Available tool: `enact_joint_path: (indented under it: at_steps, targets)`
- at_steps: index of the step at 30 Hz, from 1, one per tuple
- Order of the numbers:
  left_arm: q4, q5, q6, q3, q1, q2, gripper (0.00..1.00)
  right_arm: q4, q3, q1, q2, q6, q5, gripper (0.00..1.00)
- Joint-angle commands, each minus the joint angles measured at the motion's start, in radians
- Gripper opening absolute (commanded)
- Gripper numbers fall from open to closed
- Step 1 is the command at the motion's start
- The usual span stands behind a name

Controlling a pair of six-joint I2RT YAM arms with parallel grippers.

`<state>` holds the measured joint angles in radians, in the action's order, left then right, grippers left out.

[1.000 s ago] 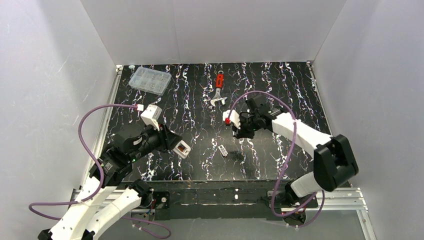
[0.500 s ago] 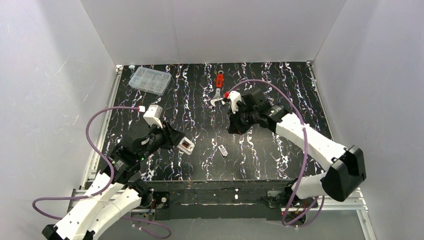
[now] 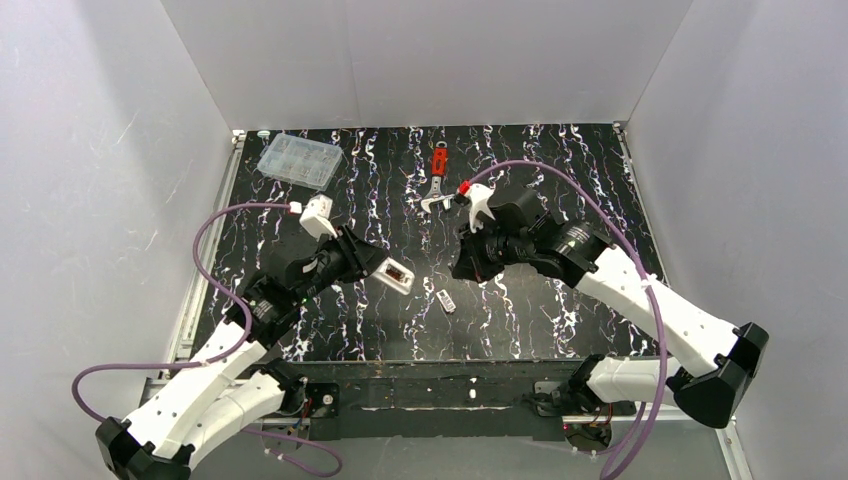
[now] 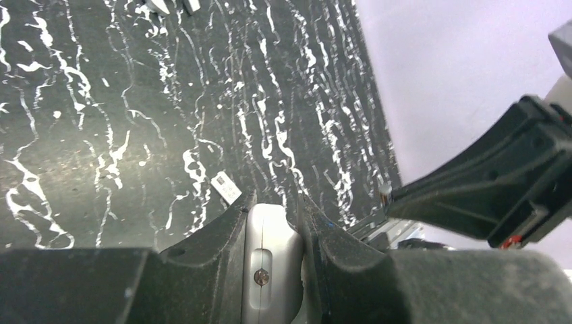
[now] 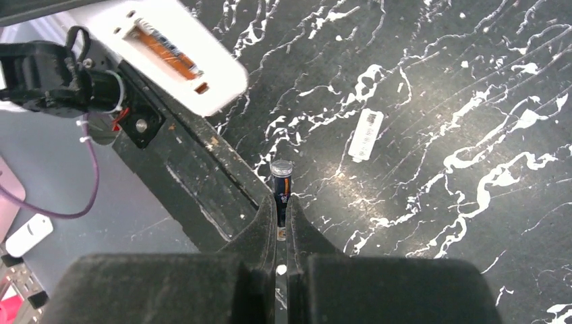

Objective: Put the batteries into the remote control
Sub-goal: Pick up the battery from the center of the board, then load the battery into the remote control.

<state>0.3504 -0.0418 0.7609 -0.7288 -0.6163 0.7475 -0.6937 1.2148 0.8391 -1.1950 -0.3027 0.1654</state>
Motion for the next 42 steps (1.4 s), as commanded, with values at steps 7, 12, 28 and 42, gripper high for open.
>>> enact_joint_path:
  at_steps: [7,12,28,42]
  targets:
    - [0.282,-0.122,0.222,-0.014,0.001,0.109,0.0,-0.247,0.433,0.093,-0.065,0.128,0.062,0.01]
    - [0.369,-0.131,0.315,-0.003,0.001,0.144,0.0,-0.404,0.568,0.11,-0.172,0.191,0.053,0.01]
    - [0.462,-0.202,0.466,0.054,0.002,0.134,0.0,-0.511,0.719,0.156,-0.289,0.271,-0.033,0.01]
    - [0.5,-0.291,0.548,0.035,0.001,0.162,0.0,-0.544,0.793,0.183,-0.362,0.382,-0.038,0.01]
